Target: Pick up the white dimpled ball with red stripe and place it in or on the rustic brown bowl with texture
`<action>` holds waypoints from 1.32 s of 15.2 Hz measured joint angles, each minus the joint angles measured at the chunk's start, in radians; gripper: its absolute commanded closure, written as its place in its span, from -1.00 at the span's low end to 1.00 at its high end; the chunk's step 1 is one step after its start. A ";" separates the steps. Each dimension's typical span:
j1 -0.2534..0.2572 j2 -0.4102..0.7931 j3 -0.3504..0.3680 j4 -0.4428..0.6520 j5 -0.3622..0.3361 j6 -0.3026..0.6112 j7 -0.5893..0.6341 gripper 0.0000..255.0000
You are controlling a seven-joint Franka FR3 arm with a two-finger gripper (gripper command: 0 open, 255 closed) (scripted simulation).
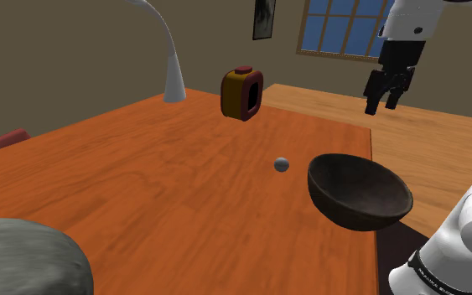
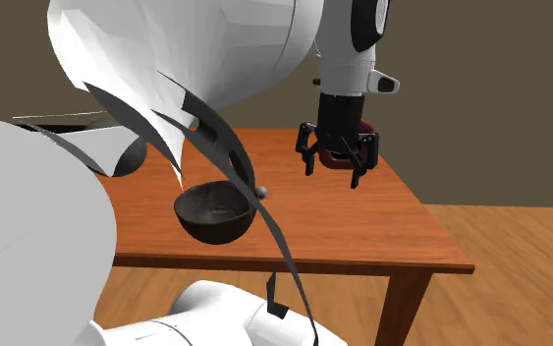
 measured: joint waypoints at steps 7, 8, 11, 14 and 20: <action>0.034 0.064 0.090 -0.036 0.065 0.110 0.090 -1.00; 0.041 0.075 0.108 -0.035 0.078 0.124 0.109 -1.00; 0.063 0.129 0.166 -0.043 0.113 0.193 0.165 -1.00; 0.078 0.198 0.217 -0.028 0.135 0.256 0.214 -1.00; 0.102 0.352 0.317 0.032 0.156 0.370 0.316 -1.00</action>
